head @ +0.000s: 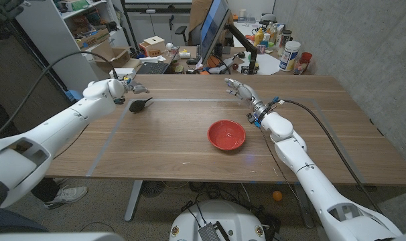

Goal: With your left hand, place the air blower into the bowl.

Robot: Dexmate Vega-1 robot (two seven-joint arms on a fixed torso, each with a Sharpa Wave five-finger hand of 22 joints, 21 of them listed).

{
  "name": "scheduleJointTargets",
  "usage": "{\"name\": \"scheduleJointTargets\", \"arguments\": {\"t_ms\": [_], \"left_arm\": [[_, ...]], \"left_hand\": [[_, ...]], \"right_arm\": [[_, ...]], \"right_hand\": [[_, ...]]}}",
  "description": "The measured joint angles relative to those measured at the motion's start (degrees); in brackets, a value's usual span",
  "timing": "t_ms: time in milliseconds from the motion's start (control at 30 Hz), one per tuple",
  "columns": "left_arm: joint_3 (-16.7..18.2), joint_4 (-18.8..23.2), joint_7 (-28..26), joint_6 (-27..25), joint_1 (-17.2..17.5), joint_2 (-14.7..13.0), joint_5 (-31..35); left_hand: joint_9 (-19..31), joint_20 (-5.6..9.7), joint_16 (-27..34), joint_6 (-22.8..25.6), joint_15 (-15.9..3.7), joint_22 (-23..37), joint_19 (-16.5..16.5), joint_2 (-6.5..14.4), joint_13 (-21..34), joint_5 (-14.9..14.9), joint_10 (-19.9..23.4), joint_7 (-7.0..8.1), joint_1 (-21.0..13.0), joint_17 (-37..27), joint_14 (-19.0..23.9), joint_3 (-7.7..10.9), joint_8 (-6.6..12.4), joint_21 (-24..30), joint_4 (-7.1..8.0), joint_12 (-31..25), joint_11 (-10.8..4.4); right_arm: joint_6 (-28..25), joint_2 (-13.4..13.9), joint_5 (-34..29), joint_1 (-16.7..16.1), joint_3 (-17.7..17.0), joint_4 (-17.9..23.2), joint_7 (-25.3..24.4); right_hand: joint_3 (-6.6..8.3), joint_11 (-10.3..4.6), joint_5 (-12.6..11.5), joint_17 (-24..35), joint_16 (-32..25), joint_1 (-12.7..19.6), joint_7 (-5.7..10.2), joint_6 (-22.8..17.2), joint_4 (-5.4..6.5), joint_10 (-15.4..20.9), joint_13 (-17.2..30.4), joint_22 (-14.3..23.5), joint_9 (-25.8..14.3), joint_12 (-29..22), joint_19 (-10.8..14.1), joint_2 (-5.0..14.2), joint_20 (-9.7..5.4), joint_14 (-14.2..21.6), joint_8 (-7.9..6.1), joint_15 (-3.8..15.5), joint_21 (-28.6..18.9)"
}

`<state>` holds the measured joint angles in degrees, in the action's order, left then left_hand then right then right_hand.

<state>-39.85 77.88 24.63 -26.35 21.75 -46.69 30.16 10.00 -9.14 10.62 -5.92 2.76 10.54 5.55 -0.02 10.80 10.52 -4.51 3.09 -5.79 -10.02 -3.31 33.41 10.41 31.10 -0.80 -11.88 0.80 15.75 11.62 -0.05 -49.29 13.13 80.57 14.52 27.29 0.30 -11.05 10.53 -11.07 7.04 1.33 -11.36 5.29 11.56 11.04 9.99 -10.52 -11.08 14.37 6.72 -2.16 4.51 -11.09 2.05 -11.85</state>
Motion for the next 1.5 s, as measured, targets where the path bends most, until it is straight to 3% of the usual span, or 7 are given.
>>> {"name": "scheduleJointTargets", "arguments": {"t_ms": [433, 600, 1000, 1200, 1333, 1500], "left_arm": [[-3.9, -3.7, 7.2, 0.8, -4.2, 1.8, 3.4], [-4.9, -4.6, 11.0, 1.1, -5.5, 2.1, 4.4], [-7.3, -6.1, 17.5, 1.4, -8.2, 2.6, 8.5], [-8.6, -7.1, 20.3, 1.5, -9.3, 3.1, 10.9], [-9.4, -7.7, 21.3, 1.6, -9.8, 3.4, 12.2], [-10.1, -8.2, 22.7, 1.7, -10.1, 3.9, 14.0]], "left_hand": [[0.0, -0.31, 0.0, -0.4, -0.6, 0.0, -0.3, -1.2, 0.3, 0.6, -0.2, 0.0, -1.2, 0.0, 0.6, -0.25, 0.0, -0.6, -1.38, 0.0, -0.22], [0.0, -0.53, 0.1, -1.0, -0.83, -0.2, -0.5, -1.8, 0.3, 0.6, -0.2, -0.03, -2.1, 0.0, 0.8, -0.17, 0.0, -0.8, -2.78, 0.0, -0.21], [0.3, -1.53, 0.9, 2.6, -0.71, 0.0, -2.8, -0.3, 0.5, 0.6, 4.1, -0.32, -8.2, -0.3, 4.2, 1.29, 1.3, -1.2, -6.82, -1.5, -0.82], [0.3, -1.76, 1.5, 4.5, -0.63, 0.0, -3.8, -0.2, 0.5, 0.6, 5.5, 0.4, -10.3, -0.3, 6.6, 1.58, 1.5, -1.4, -7.92, -2.0, -1.2], [0.3, -1.92, 1.5, 4.8, -1.43, 0.0, -5.1, 0.1, 0.8, 0.6, 5.9, 0.1, -11.9, -0.3, 7.3, 1.82, 1.5, -1.4, -8.62, -2.3, -1.01], [0.3, -1.54, 1.5, 5.0, -1.58, 0.0, -7.5, 1.9, 0.8, 0.3, 6.1, 0.3, -17.0, -0.3, 8.0, 3.13, 1.5, -1.4, -9.89, -2.3, -1.22]], "right_arm": [[1.2, 0.3, 0.8, 0.8, 0.5, -1.5, 0.2], [1.7, 0.3, 0.8, 0.9, 0.5, -1.9, 0.2], [2.9, 0.3, 1.2, 1.1, 0.6, -2.7, -0.1], [3.2, 0.4, 1.3, 0.9, 0.6, -2.7, -0.4], [3.4, 0.5, 1.4, 0.8, 0.5, -2.7, -0.6], [3.8, 0.6, 1.6, 0.4, 0.4, -2.3, -0.7]], "right_hand": [[0.25, 0.0, 0.0, -0.1, 0.0, 0.0, 0.0, 0.0, 0.25, 0.0, 0.0, 0.0, 0.0, 0.0, 0.0, 0.0, 0.0, 0.0, 0.0, 0.0, 0.0], [0.25, 0.0, 0.0, -0.1, 0.0, 0.0, 0.0, 0.0, 0.25, 0.0, 0.0, 0.0, 0.0, 0.0, 0.0, 0.0, 0.0, 0.0, 0.0, 0.0, 0.0], [0.25, 0.0, 0.0, -0.1, 0.0, 0.0, 0.0, 0.0, 0.25, 0.0, 0.0, 0.0, 0.0, 0.0, 0.0, -0.01, 0.0, 0.0, 0.0, 0.0, 0.0], [0.25, 0.0, 0.0, -0.1, 0.0, -0.2, 0.0, 0.0, 0.25, 0.0, 0.0, 0.0, 0.0, 0.0, 0.0, -0.23, 0.0, 0.4, 0.0, 0.08, 0.0], [0.25, -0.21, 0.0, -0.1, 0.0, -0.2, 0.0, 0.0, 0.25, -0.2, 0.0, 0.0, 0.0, 0.0, 0.0, -0.23, 0.0, 0.5, 0.0, -0.09, 0.0], [0.25, -0.21, 0.0, -0.1, 0.0, -0.2, 0.0, 0.0, 0.24, -0.2, 0.0, 0.0, 0.0, 0.0, 0.0, -0.22, 0.0, 0.7, 0.0, 0.1, 0.0]]}}
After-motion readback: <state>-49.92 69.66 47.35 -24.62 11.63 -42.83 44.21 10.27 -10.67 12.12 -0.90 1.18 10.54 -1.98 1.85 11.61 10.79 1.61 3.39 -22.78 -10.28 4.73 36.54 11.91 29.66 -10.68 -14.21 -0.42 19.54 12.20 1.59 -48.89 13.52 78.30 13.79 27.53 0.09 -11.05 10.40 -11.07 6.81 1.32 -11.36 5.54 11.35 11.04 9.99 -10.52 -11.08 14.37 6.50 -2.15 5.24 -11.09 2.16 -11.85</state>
